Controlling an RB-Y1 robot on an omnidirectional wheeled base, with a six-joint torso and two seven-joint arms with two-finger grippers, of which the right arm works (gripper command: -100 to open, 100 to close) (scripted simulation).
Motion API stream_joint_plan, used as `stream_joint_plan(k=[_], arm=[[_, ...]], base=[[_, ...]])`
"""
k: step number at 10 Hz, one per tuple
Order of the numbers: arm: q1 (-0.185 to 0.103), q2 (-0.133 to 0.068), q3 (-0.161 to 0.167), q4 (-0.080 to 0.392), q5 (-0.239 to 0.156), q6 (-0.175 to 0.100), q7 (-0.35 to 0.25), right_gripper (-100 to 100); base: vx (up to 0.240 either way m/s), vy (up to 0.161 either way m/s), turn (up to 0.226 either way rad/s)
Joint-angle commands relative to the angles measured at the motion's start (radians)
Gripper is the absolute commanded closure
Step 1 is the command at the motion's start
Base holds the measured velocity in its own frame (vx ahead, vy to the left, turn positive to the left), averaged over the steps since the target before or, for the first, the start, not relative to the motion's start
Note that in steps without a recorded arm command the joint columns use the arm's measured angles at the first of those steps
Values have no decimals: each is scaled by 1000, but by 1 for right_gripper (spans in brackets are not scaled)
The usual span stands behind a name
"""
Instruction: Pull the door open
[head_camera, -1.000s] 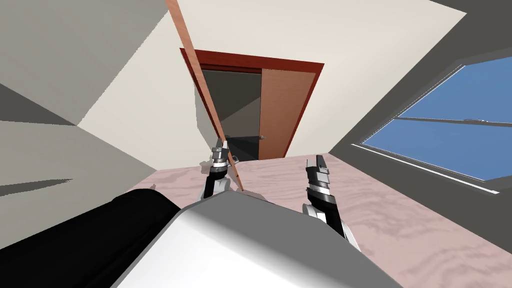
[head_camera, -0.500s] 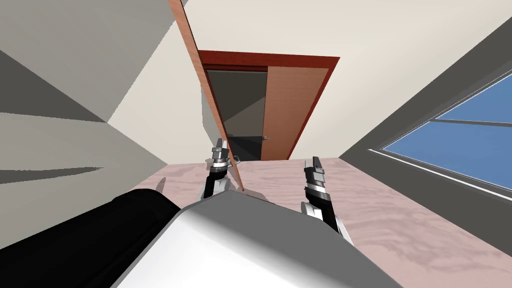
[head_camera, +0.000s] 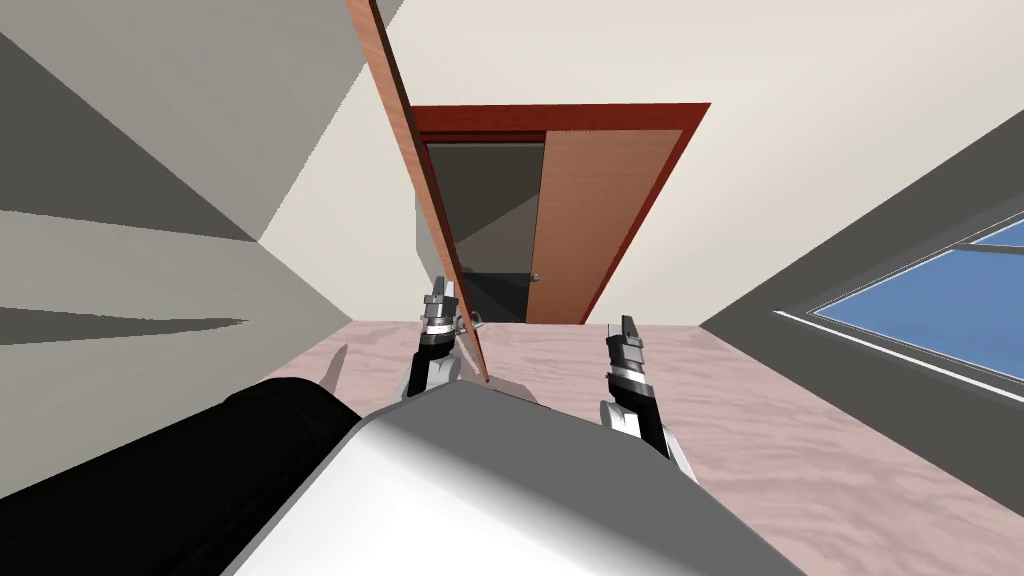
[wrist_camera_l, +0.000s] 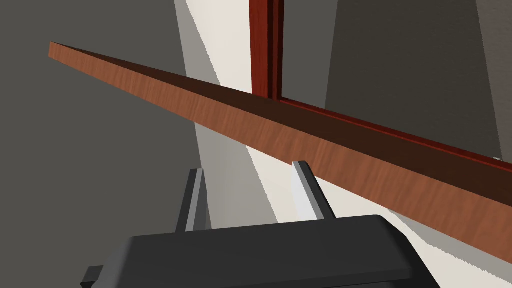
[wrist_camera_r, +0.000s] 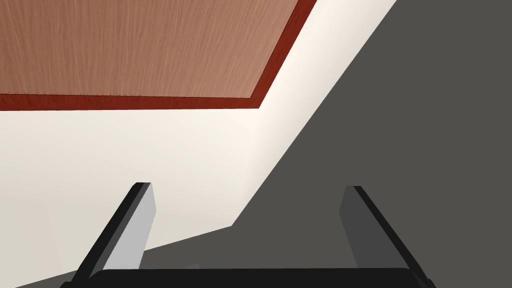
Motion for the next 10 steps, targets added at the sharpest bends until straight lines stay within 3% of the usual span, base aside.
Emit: stream_joint_plan(k=[1,10], arm=[[-13,-4,-6,35,-12,-11,7,-100],[-112,-16,-43,262,-82,-75,54,-100]], base=[[66,-45,137],[59,-46,156]])
